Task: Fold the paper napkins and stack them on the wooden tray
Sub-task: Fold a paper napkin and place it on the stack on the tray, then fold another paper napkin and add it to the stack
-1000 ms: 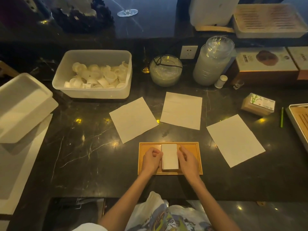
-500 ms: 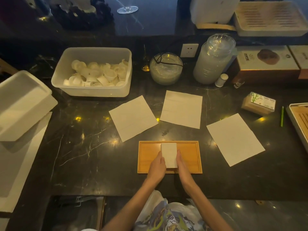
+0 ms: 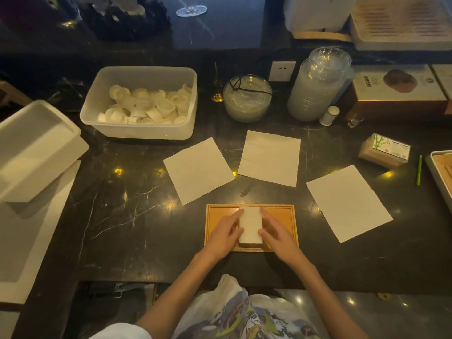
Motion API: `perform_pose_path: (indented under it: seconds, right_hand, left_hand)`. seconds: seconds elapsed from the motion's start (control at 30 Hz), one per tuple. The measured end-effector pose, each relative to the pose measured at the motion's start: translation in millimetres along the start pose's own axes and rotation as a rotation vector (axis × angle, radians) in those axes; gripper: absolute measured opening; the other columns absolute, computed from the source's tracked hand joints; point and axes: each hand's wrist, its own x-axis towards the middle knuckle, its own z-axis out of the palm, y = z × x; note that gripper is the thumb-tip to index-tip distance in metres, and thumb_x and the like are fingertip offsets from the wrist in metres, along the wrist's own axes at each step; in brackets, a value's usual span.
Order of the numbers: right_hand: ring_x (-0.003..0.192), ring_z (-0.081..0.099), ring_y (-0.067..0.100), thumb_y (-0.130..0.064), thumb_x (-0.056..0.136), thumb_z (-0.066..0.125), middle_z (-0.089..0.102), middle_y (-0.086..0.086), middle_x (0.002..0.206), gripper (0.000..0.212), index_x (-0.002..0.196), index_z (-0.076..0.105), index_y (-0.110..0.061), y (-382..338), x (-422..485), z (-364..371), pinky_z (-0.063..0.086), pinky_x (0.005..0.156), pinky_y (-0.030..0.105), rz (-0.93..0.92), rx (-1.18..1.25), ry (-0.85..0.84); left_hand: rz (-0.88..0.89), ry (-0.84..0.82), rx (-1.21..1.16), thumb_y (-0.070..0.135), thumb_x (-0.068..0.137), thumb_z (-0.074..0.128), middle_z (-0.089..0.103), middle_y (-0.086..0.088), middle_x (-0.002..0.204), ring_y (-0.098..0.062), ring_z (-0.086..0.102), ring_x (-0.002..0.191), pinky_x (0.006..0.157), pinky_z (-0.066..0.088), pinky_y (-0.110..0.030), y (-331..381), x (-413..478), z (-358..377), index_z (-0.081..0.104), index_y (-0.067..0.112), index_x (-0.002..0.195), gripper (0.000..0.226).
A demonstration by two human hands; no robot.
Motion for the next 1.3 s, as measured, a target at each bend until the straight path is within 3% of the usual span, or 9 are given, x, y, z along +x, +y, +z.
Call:
perform_pose_path:
  seconds: [0.13, 0.4, 0.53, 0.63, 0.73, 0.87, 0.93, 1.1, 1.3]
  right_hand:
    - [0.107, 0.058, 0.01, -0.028, 0.099, 0.061, 0.044, -0.001, 0.142, 0.062, 0.153, 0.032, -0.036, 2, 11, -11, 0.053, 0.088, 0.017, -0.015, -0.199, -0.086]
    - [0.104, 0.057, 0.01, -0.029, 0.096, 0.065, 0.044, -0.003, 0.142, 0.069, 0.154, 0.028, -0.039, 8, 19, -12, 0.054, 0.091, 0.02, -0.015, -0.299, -0.121]
    - [0.103, 0.056, 0.008, -0.042, 0.097, 0.06, 0.045, -0.011, 0.134, 0.063, 0.152, 0.031, -0.043, 8, 17, -16, 0.053, 0.085, 0.018, -0.026, -0.285, -0.053]
    - [0.099, 0.058, 0.005, -0.042, 0.096, 0.06, 0.049, -0.016, 0.124, 0.043, 0.138, 0.048, -0.044, -6, 25, -27, 0.047, 0.074, 0.012, -0.037, -0.182, 0.118]
    - [0.095, 0.059, -0.001, -0.036, 0.098, 0.06, 0.06, -0.01, 0.113, 0.02, 0.118, 0.06, -0.038, -40, 57, -31, 0.045, 0.069, 0.01, -0.084, -0.115, 0.222]
    - [0.086, 0.06, 0.004, -0.026, 0.099, 0.058, 0.067, -0.003, 0.1, 0.015, 0.103, 0.069, -0.017, -94, 122, -10, 0.049, 0.073, 0.019, -0.079, -0.22, 0.278]
    - [0.088, 0.064, 0.017, -0.022, 0.099, 0.058, 0.07, 0.003, 0.096, 0.017, 0.097, 0.071, -0.011, -114, 152, 9, 0.054, 0.077, 0.032, -0.032, -0.275, 0.328]
    - [0.097, 0.066, 0.028, -0.024, 0.101, 0.056, 0.068, 0.013, 0.108, 0.021, 0.108, 0.066, -0.007, -135, 203, 47, 0.058, 0.088, 0.042, 0.148, -0.447, 0.353]
    - [0.107, 0.064, 0.032, -0.018, 0.101, 0.057, 0.056, 0.017, 0.128, 0.029, 0.126, 0.055, -0.005, -132, 220, 59, 0.055, 0.093, 0.037, 0.27, -0.584, 0.348]
  left_hand:
    - [0.021, -0.089, 0.074, 0.025, 0.102, 0.057, 0.044, -0.002, 0.144, -0.012, 0.051, 0.117, 0.105, 0.047, -0.024, -5, 8, -3, 0.038, 0.029, 0.152, 0.054]
    - [0.01, -0.094, 0.105, 0.018, 0.1, 0.06, 0.042, -0.001, 0.143, -0.01, 0.047, 0.119, 0.104, 0.045, -0.02, -11, 13, 2, 0.034, 0.028, 0.154, 0.061]
    - [0.018, -0.093, 0.195, 0.036, 0.103, 0.052, 0.045, 0.001, 0.147, -0.012, 0.051, 0.123, 0.105, 0.047, -0.028, -11, 9, -6, 0.029, 0.034, 0.155, 0.058]
    - [-0.054, 0.104, 0.252, 0.048, 0.102, 0.048, 0.058, 0.007, 0.138, -0.013, 0.061, 0.116, 0.103, 0.052, -0.046, -9, 9, -29, 0.043, 0.036, 0.147, 0.047]
    - [-0.112, 0.357, 0.202, 0.042, 0.103, 0.049, 0.07, 0.002, 0.118, -0.016, 0.066, 0.104, 0.093, 0.056, -0.043, -16, 19, -72, 0.065, 0.024, 0.126, 0.033]
    - [-0.335, 0.616, 0.088, 0.037, 0.103, 0.049, 0.071, -0.005, 0.098, -0.028, 0.068, 0.095, 0.075, 0.048, -0.037, -39, 43, -128, 0.066, 0.012, 0.104, 0.031]
    - [-0.46, 0.643, 0.047, 0.037, 0.103, 0.05, 0.07, -0.011, 0.104, -0.033, 0.066, 0.099, 0.077, 0.048, -0.038, -51, 59, -146, 0.062, 0.008, 0.104, 0.031]
    - [-0.703, 0.565, -0.02, 0.038, 0.098, 0.059, 0.051, -0.025, 0.143, -0.045, 0.05, 0.13, 0.106, 0.045, -0.05, -71, 87, -167, 0.048, -0.004, 0.136, 0.058]
    - [-0.74, 0.455, 0.02, 0.029, 0.097, 0.063, 0.043, -0.024, 0.148, -0.042, 0.041, 0.137, 0.108, 0.041, -0.049, -66, 98, -163, 0.041, -0.003, 0.142, 0.059]
